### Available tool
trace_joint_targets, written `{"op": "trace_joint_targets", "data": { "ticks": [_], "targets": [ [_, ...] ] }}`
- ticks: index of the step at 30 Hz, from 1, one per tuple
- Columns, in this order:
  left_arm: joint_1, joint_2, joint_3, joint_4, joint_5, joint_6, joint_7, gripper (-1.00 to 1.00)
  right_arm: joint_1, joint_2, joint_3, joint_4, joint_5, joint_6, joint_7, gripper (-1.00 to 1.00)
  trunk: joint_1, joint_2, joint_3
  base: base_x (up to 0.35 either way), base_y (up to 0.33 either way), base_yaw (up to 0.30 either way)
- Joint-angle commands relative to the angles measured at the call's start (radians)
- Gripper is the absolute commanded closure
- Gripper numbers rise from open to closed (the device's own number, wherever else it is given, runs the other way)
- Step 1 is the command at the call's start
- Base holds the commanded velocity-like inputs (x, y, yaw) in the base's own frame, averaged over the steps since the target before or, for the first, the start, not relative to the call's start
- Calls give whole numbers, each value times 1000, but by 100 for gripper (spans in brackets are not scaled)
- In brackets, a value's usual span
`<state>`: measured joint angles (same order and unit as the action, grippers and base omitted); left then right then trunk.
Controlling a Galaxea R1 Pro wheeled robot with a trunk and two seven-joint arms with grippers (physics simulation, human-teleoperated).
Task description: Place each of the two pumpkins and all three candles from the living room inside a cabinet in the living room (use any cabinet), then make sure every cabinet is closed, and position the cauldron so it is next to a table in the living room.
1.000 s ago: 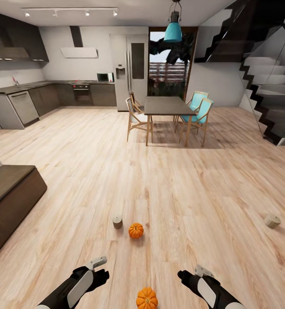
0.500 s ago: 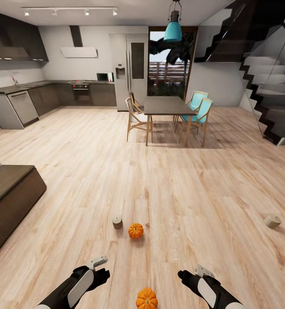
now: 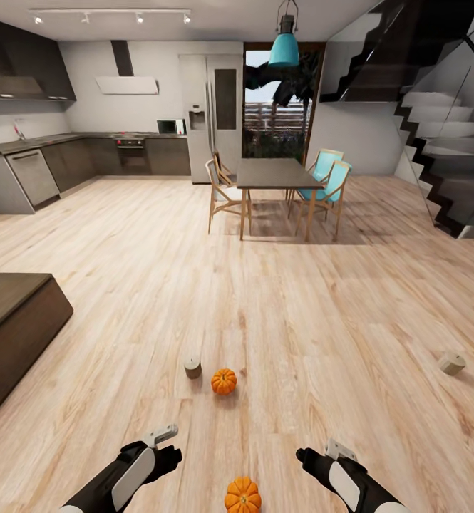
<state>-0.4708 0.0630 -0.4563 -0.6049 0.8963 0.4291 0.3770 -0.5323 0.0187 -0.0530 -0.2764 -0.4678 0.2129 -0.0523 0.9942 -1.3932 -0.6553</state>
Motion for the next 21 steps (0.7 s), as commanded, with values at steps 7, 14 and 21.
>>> {"op": "trace_joint_targets", "data": {
  "ticks": [7,14,21],
  "targets": [
    [-1,15,4,-1,12,0,2,-100,0,2,-5,-4,-3,5,-4,-100,23,-43,-20,0,0,0],
    [0,16,4,-1,12,0,-2,-100,0,3,-5,-4,-3,5,-4,-100,23,-43,-20,0,0,0],
    [0,23,5,2,13,0,-3,-100,0,3,-5,-4,-3,3,-3,-100,23,-43,-20,-54,116,0]
  ]
}}
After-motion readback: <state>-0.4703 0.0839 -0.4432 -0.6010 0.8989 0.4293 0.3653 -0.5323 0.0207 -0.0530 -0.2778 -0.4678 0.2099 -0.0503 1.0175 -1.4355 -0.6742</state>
